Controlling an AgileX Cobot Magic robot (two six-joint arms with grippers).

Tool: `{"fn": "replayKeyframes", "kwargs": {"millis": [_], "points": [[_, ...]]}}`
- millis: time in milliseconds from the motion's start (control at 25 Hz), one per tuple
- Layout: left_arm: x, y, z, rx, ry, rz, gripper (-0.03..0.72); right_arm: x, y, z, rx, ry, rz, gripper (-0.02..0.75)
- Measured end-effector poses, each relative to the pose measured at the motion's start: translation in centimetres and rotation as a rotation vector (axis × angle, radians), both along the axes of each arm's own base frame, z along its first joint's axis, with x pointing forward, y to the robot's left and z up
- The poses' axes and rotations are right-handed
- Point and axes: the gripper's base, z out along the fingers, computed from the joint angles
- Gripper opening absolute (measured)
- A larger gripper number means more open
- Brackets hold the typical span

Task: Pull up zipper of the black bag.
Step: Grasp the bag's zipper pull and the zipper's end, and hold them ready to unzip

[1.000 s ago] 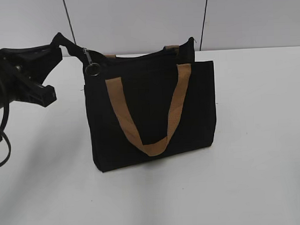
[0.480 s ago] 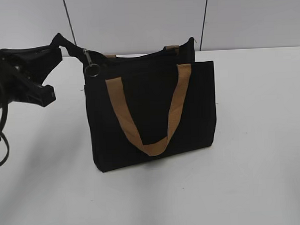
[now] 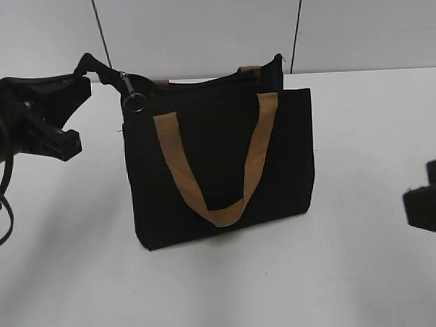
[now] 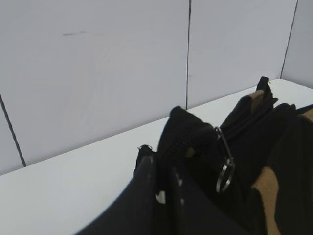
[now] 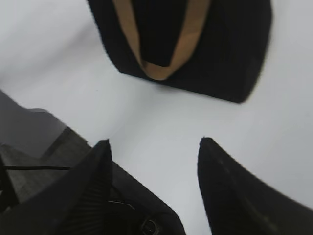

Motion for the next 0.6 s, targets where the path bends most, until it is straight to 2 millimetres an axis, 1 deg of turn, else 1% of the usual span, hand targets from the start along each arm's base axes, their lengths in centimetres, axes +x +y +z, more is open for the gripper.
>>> {"fn": "replayKeyframes", "kwargs": {"millis": [80,120,280,440,600], "points": [[0.0,0.0,0.0,0.001,-0.001,-0.001,0.017,1.6,0.8,0.2,0.019,0.001,0.087,0.434],[0.0,0.0,0.0,0.001,-0.001,-0.001,0.017,2.7,1.3,0.2,0.021,0.008,0.139,0.434],[0.0,0.0,0.0,0.001,-0.002,-0.002,0.017,6.5,3.5,0.8,-0.01,-0.012,0.302,0.434],[0.0,0.0,0.0,0.0,-0.002,-0.002,0.017,10.3,6.0,1.2,-0.066,-0.067,0.409,0.434],[0.0,0.0,0.0,0.0,-0.002,-0.002,0.017,13.8,9.0,0.8,-0.123,-0.124,0.494,0.434]]}}
